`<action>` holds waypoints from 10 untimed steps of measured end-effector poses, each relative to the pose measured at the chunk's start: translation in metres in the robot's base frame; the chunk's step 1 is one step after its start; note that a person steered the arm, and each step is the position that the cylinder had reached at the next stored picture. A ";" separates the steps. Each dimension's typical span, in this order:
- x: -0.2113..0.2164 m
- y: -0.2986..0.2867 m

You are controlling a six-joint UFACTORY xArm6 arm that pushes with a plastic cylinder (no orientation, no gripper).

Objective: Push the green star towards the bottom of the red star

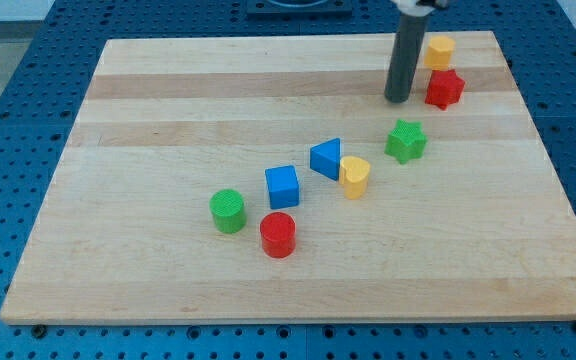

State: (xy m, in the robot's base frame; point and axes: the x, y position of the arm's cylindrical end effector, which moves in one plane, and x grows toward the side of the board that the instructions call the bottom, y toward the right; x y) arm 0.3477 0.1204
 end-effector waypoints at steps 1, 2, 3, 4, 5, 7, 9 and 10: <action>0.026 -0.021; 0.052 -0.021; 0.072 -0.010; 0.098 -0.008; 0.141 -0.013; 0.086 0.020; 0.051 0.055; 0.039 0.064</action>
State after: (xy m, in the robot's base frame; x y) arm 0.3871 0.1845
